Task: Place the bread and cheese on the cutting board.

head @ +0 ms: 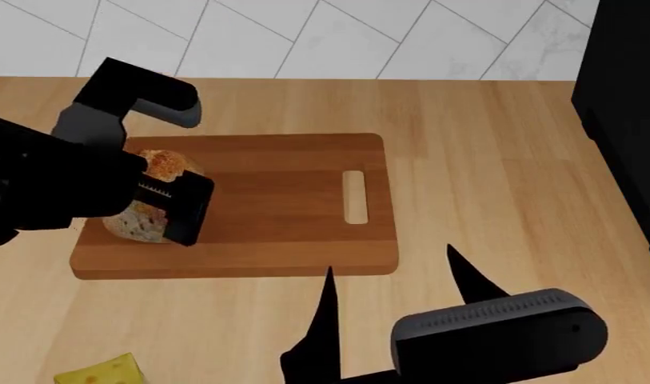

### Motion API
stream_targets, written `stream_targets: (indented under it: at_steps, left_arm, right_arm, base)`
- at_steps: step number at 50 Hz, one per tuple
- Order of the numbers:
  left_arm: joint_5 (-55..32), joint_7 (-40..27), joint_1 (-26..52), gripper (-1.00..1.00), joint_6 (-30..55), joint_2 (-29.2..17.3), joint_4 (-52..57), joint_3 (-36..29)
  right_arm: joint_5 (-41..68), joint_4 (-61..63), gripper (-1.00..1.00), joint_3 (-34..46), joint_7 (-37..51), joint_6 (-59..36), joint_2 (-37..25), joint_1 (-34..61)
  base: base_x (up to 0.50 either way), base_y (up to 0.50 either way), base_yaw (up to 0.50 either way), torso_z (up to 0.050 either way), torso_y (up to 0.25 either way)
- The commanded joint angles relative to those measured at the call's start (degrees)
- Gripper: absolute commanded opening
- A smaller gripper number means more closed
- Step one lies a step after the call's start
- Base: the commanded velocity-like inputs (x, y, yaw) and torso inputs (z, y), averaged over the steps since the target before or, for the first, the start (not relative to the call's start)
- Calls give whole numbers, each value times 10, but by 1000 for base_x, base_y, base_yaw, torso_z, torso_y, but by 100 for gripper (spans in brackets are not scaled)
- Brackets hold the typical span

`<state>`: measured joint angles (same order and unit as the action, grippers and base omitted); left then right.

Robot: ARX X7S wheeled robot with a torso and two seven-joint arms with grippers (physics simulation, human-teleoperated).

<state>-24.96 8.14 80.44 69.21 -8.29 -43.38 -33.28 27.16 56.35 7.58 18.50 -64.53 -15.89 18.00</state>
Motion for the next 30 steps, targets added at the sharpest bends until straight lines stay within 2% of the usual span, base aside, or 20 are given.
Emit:
stream_targets:
  at_steps: [1,16,25,30]
  left_arm:
    - [-1,23,22,100,-10,10,-13,16]
    - [-10,10,36,100,20,3,28,18]
    - [-7,-2,54,100,-8,4,27,33]
    - [-11,-18,59,100,7,-7,64,43]
  right_arm:
    - [8,-6,100,-16,-6,2,13,5]
    - [20,-5,100,-9,-2,0,10,6]
    - [31,2,100,-9,3,-7,7,9]
    - [37,6,100,-12,7,-10,5,12]
  base:
    - [0,0,0,0,0]
    - [0,0,0,0,0]
    - [0,0,0,0,0]
    - [0,0,0,0,0]
